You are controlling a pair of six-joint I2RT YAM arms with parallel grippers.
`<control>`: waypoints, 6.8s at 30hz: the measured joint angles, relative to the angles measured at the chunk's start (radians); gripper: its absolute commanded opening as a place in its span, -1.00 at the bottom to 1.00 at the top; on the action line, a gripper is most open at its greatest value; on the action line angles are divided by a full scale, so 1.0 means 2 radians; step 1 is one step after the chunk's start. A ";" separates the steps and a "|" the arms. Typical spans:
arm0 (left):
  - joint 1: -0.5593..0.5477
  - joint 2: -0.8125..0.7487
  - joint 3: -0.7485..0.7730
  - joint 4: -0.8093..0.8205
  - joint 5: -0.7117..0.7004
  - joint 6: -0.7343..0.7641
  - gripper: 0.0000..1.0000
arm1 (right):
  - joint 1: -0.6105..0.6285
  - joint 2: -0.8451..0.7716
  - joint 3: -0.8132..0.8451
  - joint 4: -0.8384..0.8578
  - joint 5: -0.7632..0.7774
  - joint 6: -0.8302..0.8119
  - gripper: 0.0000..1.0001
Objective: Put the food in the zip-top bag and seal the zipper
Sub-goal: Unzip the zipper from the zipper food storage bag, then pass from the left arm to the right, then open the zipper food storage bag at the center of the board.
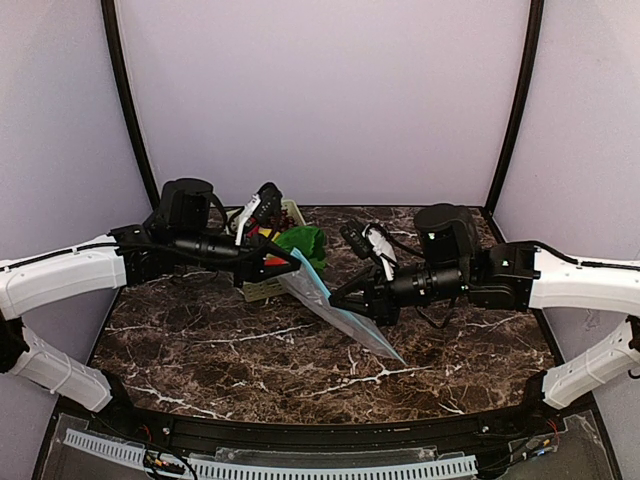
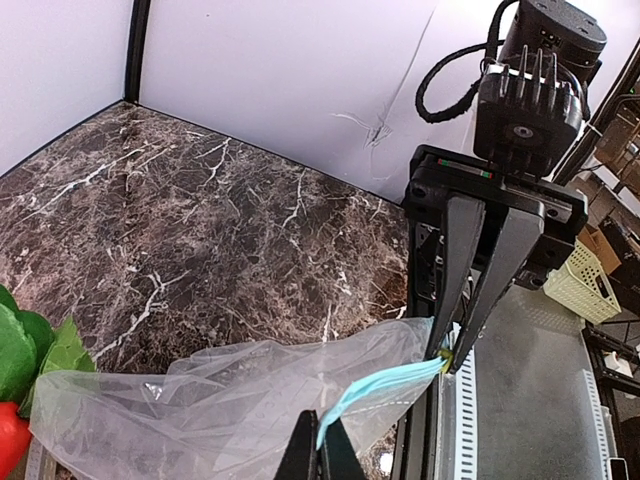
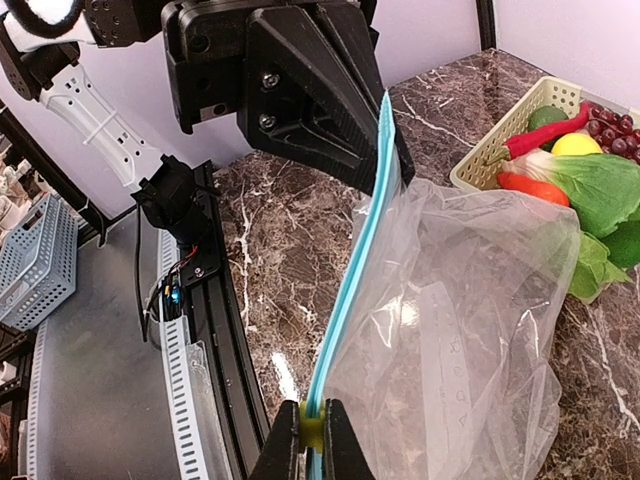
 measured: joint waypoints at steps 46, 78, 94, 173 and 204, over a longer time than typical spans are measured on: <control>0.082 -0.009 -0.006 0.012 -0.008 -0.028 -0.99 | 0.000 -0.012 -0.017 0.001 0.011 0.002 -1.00; 0.132 -0.032 -0.010 0.016 -0.022 -0.032 -0.99 | 0.000 -0.017 -0.029 0.001 0.012 0.011 -1.00; 0.146 -0.032 -0.011 0.023 -0.021 -0.043 -0.99 | 0.000 -0.021 -0.033 0.001 0.012 0.013 -1.00; 0.033 0.002 0.020 -0.050 0.065 0.089 -0.99 | 0.068 0.059 0.062 -0.083 0.160 0.093 -1.00; 0.016 -0.161 -0.083 0.031 -0.132 -0.103 0.41 | 0.010 -0.015 0.157 -0.307 0.347 0.094 -1.00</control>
